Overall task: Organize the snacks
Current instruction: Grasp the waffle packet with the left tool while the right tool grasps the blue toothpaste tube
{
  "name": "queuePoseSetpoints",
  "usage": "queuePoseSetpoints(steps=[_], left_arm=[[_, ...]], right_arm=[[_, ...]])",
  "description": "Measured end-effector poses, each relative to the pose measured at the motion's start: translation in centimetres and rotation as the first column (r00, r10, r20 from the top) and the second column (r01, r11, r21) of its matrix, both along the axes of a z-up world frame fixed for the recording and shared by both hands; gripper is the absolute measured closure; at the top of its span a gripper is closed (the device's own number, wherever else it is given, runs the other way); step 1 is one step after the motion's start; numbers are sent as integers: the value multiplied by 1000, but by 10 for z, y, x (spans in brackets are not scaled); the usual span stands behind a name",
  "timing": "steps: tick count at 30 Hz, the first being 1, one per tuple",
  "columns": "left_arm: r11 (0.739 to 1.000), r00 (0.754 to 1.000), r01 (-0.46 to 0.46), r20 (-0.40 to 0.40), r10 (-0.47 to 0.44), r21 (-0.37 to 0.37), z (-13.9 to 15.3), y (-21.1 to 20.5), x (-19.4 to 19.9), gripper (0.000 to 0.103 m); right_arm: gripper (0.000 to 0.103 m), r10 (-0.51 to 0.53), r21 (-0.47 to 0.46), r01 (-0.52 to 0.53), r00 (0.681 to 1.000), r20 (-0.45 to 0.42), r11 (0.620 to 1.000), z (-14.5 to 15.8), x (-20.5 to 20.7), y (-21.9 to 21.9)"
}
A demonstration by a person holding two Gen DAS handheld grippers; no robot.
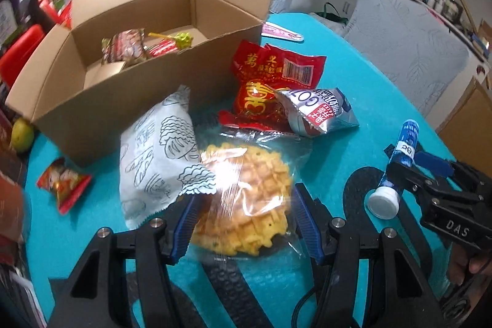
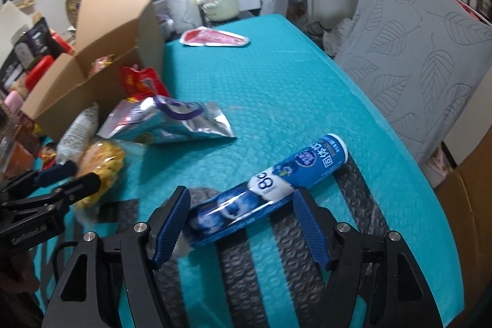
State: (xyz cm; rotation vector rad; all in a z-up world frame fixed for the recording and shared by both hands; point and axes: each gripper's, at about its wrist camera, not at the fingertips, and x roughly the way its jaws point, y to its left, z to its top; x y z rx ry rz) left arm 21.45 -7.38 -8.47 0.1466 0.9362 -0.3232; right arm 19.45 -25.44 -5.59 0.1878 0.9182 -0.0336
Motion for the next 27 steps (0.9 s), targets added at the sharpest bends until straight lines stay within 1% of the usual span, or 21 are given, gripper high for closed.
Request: queuePoseSetpoints(steps=[1,2,4,6,8,9,12,13,17,18,20,21,23,26,27], left_arm=[[1000,1000,6,5,-6,11,0,-2,0,42],[1000,1000,14,7,-14,24,-1,-4,0,34],[999,1000,24,2,-24,48,-6,-8,1,23],[998,999,29,18,-30,62,-9,-11,-1,18],[996,999,48,18,-49,77,-13,-14,0,4],[995,999,52,11,-53,82,-15,-16,2,1],[989,999,43,-8,-42,139,-25,-21,10,0],[990,999,44,-13,-42,138,-27,-22,13,0],[998,999,13,-51,-10,56,-27,-15,23,1],[999,998,2,-55,1,48,-27,-13,26,3],[999,998,-11,-54,13,36,-27,-10,28,8],[999,999,-9,-51,11,44,-27,-12,27,9],[999,999,-6,-49,9,48,-25,-13,24,14],[999,998,5,-57,-3,48,-24,-14,13,15],[999,998,11,-56,-8,52,-24,-15,11,15]], right_arm=[[28,-4,3,4,1000,-3,1000,-1,2,-1],[28,-8,6,8,1000,-7,1000,-2,4,-2],[27,-16,13,16,1000,-23,1000,-5,9,-4],[27,-22,21,23,999,-40,1000,-8,14,-6],[27,-34,25,36,998,-55,999,-11,19,-8],[27,-38,18,39,998,-50,999,-11,20,-8],[27,-60,-10,60,997,-47,998,-12,24,-10],[27,-63,-13,62,997,-44,998,-13,24,-10],[29,-50,-12,49,998,-27,999,-14,21,-12],[31,-47,-13,47,999,-25,999,-14,21,-12],[44,-37,-32,36,999,-21,999,-15,18,-13],[46,-29,-38,28,999,-20,999,-15,17,-12],[54,-5,-42,5,1000,-16,999,-16,14,-12],[61,20,-53,-21,1000,-17,998,-16,9,-9],[62,33,-58,-34,999,-16,998,-15,8,-7]])
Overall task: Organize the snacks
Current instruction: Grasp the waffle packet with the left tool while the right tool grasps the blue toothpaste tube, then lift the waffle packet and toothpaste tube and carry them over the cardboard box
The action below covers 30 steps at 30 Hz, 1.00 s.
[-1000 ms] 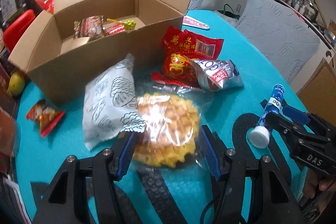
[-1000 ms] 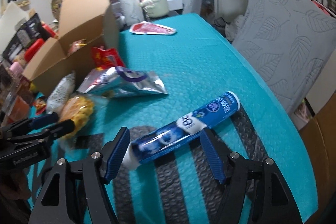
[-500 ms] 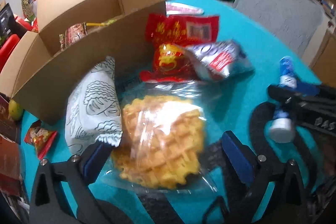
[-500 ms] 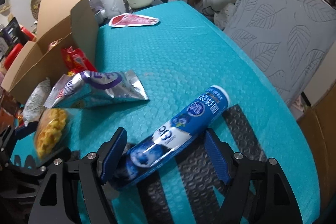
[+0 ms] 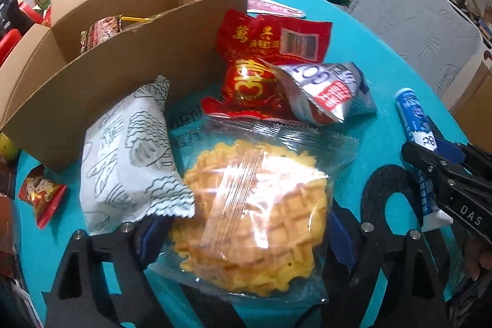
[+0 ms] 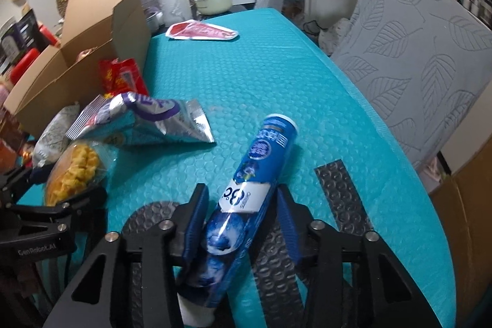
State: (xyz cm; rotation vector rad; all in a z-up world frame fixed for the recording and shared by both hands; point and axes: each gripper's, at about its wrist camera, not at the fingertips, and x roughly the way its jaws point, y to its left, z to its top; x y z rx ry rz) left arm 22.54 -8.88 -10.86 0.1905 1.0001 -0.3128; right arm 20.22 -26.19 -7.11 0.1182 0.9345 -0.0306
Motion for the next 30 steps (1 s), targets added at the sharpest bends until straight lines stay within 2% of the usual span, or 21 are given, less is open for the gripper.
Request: queuePoseSetpoints(steps=[9,13,24,28,30], left_arm=[[998,998,61,-26,-62,-4,1,-13,-21,16],[998,997,66,-46,-67,-18,-2,-9,-15,16],[996,994,82,-67,-85,-45,-5,-15,-38,16],[996,994,84,-65,-86,-28,-8,-17,-50,16],[996,995,91,-49,-92,-7,-10,-27,-42,14]], right_arm=[[69,55,-25,-56,998,-13,998,3,-9,6],[71,63,-24,-64,998,-21,998,3,-17,4],[73,111,-22,-111,994,-23,994,3,-50,11],[73,134,0,-134,991,-4,991,3,-64,11],[73,144,6,-144,990,1,990,2,-68,11]])
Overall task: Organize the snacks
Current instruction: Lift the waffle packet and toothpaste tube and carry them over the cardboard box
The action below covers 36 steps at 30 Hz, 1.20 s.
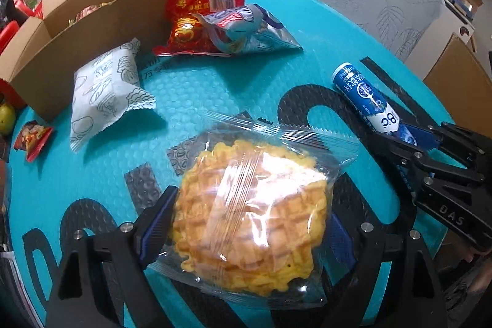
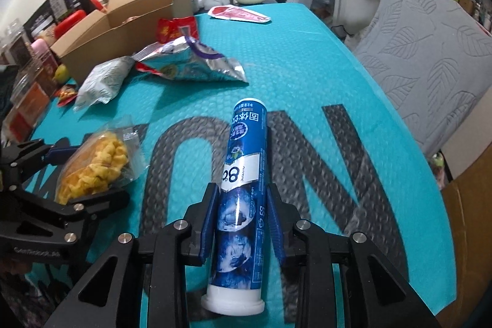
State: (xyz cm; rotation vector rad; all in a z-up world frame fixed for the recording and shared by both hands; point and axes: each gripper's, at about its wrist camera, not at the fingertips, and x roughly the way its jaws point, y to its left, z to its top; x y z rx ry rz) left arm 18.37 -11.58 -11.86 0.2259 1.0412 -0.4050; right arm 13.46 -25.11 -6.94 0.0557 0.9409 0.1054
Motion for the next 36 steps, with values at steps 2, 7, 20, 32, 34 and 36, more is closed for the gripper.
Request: queuePoseSetpoints(steps=[2,7,20,32,34,36], left_arm=[[1000,1000,6,8,-6,10,-3,-8,3,9],[1000,1000,14,26,-14,8,-6,-26,12,0],[1000,998,-7,57,7,13,2,-17,9,26],[999,994,-36,100,39,-39,22,22,-18,26],[998,993,-42,109,47,-49,27,26,-21,26],[997,991,-48,119,54,-57,32,30,-23,26]], right_arm=[[73,10,1,-10,1000,1,1000,0,0,0],[72,12,18,-12,1000,-5,1000,0,2,-3],[75,-4,-17,5,1000,11,1000,0,16,4],[75,8,34,-9,1000,15,999,9,1,17],[75,16,36,-17,1000,20,999,12,-3,20],[75,21,38,-22,999,26,999,16,-6,24]])
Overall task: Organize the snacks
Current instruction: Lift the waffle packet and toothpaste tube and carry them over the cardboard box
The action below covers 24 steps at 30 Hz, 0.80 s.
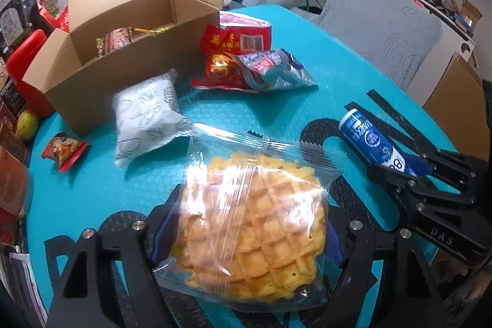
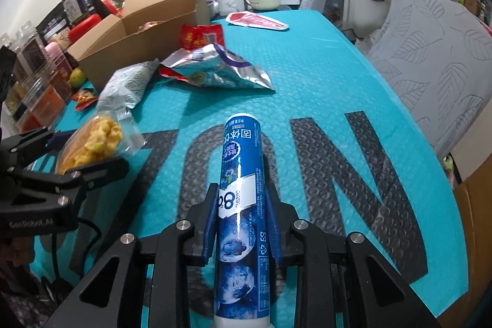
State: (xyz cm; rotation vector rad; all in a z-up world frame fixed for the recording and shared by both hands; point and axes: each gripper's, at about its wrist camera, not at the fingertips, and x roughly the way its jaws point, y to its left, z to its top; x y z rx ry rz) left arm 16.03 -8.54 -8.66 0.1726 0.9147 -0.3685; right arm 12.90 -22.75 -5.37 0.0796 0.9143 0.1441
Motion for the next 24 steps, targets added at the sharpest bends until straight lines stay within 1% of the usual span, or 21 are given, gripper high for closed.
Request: queuePoseSetpoints(steps=[9,15,19,24], left_arm=[[999,999,-25,47,26,-38,21,19,-21,26],[997,997,-40,65,45,-66,31,33,-31,26],[995,994,-62,85,68,-79,39,43,-33,26],[991,989,-97,107,106,-89,52,58,-23,26]], right_arm=[[75,41,20,-41,998,38,999,17,-19,20],[75,83,41,-85,995,60,995,24,-27,37],[75,125,54,-128,990,67,990,30,-24,51],[75,168,52,-173,982,86,984,41,-13,65]])
